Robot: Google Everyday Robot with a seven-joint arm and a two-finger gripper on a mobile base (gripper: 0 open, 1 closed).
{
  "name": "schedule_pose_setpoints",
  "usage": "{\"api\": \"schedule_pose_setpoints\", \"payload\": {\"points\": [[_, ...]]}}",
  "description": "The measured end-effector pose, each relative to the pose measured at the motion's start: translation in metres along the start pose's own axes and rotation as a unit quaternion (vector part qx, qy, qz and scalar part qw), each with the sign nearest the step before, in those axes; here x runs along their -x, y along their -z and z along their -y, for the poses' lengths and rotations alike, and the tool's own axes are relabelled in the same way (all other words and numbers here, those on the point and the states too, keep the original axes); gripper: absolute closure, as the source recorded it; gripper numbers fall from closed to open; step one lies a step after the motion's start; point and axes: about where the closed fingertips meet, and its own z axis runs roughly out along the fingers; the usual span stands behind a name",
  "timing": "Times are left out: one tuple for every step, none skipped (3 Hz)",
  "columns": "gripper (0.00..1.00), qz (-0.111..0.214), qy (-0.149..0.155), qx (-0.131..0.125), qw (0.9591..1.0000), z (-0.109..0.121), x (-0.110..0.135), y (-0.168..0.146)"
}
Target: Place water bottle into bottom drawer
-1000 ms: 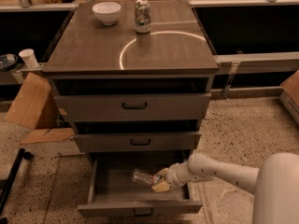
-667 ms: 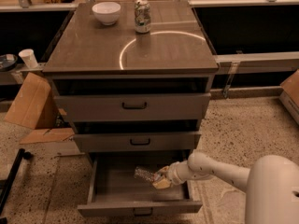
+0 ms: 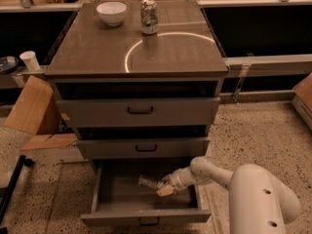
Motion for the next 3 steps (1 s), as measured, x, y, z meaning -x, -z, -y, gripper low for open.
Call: {"api": "schedule_pose_setpoints", "payload": {"points": [[0.58,-0.006,-0.010,0.022,0.9997,0.007,-0.010,-0.023],[0.27,-0.008,-0.016,0.043,0.9989,0.009,-0.017,-0.042],[0.04,-0.007,-0.018,0.052,0.9984,0.009,-0.019,-0.050]]}}
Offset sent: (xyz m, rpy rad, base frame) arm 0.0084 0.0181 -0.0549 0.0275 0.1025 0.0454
